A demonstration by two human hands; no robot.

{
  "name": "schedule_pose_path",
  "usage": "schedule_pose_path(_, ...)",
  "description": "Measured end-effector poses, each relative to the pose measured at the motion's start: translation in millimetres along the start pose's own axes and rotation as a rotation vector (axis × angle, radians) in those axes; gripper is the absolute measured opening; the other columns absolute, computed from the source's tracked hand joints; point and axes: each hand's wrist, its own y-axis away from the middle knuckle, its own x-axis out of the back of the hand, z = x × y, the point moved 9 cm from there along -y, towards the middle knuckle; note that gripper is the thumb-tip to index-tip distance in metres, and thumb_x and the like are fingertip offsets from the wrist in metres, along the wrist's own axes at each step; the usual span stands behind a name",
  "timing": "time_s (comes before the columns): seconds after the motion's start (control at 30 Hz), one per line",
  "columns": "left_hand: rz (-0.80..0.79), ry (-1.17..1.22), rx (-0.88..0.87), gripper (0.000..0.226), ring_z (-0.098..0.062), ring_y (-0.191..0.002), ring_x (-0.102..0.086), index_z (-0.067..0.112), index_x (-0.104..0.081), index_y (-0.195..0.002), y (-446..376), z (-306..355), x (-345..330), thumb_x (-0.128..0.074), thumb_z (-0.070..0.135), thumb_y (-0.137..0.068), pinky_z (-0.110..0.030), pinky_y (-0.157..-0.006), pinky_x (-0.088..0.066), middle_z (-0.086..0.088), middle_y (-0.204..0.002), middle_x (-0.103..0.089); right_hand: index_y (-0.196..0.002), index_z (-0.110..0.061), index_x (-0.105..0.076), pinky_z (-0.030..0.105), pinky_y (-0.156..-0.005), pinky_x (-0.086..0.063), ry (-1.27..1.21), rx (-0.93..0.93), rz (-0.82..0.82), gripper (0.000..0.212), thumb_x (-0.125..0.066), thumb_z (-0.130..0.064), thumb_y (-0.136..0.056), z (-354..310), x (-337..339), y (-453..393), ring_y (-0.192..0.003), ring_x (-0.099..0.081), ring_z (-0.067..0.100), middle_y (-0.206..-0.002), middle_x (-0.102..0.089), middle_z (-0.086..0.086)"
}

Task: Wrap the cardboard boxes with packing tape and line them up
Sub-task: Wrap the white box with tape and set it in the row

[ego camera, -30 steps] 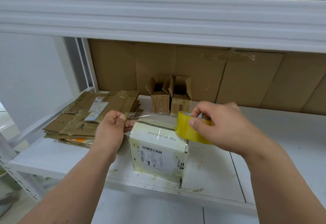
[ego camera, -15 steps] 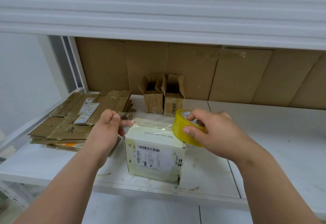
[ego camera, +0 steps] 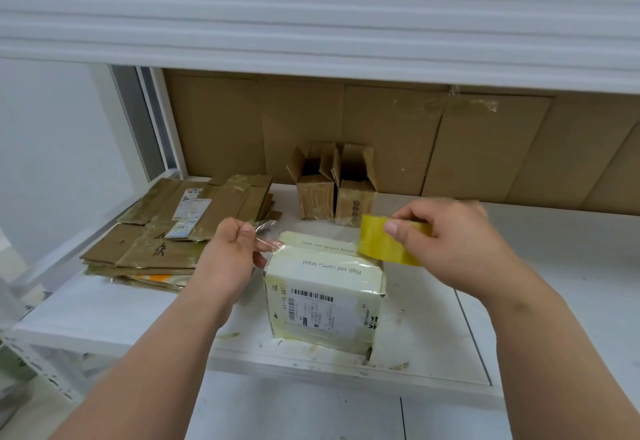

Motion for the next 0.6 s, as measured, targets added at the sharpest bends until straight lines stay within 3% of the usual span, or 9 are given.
schedule_pose_path(0.07, -0.009, 0.021, 0.036, 0.024, -0.017, -0.074, -0.059, 0.018, -0.051, -0.099, -4, -4, 1, -0.033, 0.030, -0.108, -0.040, -0.080, -0.047, 0.003, -0.083, -0.071, -0.079, -0.035, -0.066, 0.047, -0.090, -0.048, -0.038, -0.005, 0.031, 0.019, -0.057, -0.043, -0.094, -3, 6, 0, -0.079, -0.049, -0.010, -0.068, -0.058, -0.031)
schedule_pose_path(0.13, -0.005, 0.032, 0.043, 0.022, -0.019, -0.075, -0.059, 0.019, -0.050, -0.097, -4, -2, 0, -0.034, 0.030, -0.107, -0.041, -0.082, -0.049, 0.001, -0.083, -0.069, -0.088, -0.032, -0.069, 0.048, -0.090, -0.049, 0.001, 0.005, 0.021, 0.018, -0.057, -0.042, -0.095, -9, 8, 1, -0.087, -0.033, -0.032, -0.069, -0.053, -0.026)
schedule_pose_path(0.2, 0.045, 0.042, 0.010, 0.021, -0.025, -0.078, -0.061, 0.021, -0.050, -0.095, -3, -1, 1, -0.035, 0.030, -0.106, -0.042, -0.077, -0.050, -0.003, -0.086, -0.070, -0.095, -0.028, -0.070, 0.044, -0.093, -0.045, 0.066, 0.008, 0.000, 0.021, -0.056, -0.043, -0.096, -10, 5, 1, -0.087, -0.021, -0.037, -0.078, -0.047, -0.027)
schedule_pose_path(0.3, 0.173, -0.064, -0.101, 0.020, -0.023, -0.072, -0.054, 0.018, -0.052, -0.097, 8, 14, 10, -0.039, 0.029, -0.105, -0.036, -0.062, -0.042, -0.005, -0.082, -0.062, -0.093, -0.028, -0.068, 0.035, -0.099, -0.034, 0.138, 0.013, 0.020, 0.023, -0.056, -0.047, -0.095, -3, 2, 2, -0.082, -0.037, -0.013, -0.079, -0.051, -0.023)
schedule_pose_path(0.4, 0.140, -0.077, -0.204, 0.018, -0.021, -0.063, -0.057, 0.021, -0.051, -0.095, 15, 33, 4, -0.037, 0.028, -0.106, -0.036, -0.061, -0.046, -0.005, -0.074, -0.063, -0.094, -0.025, -0.066, 0.033, -0.096, -0.034, 0.153, -0.004, 0.035, 0.024, -0.054, -0.046, -0.095, 3, -2, 4, -0.077, -0.039, 0.007, -0.081, -0.060, -0.013)
schedule_pose_path(0.53, 0.018, 0.017, -0.133, 0.019, -0.020, -0.055, -0.068, 0.022, -0.046, -0.097, 16, 33, -12, -0.031, 0.027, -0.108, -0.031, -0.051, -0.045, -0.006, -0.066, -0.071, -0.096, -0.025, -0.065, 0.031, -0.090, -0.029, 0.184, 0.003, 0.056, 0.027, -0.052, -0.049, -0.094, 6, -1, 7, -0.088, -0.049, 0.016, -0.089, -0.066, -0.005)
schedule_pose_path(0.6, -0.017, 0.003, -0.112, 0.020, -0.020, -0.054, -0.069, 0.024, -0.044, -0.097, 14, 32, -16, -0.028, 0.029, -0.108, -0.029, -0.048, -0.043, -0.005, -0.068, -0.072, -0.099, -0.024, -0.066, 0.029, -0.085, -0.026, 0.166, -0.004, 0.040, 0.027, -0.053, -0.048, -0.095, 10, -2, 10, -0.084, -0.042, 0.013, -0.093, -0.065, -0.004)
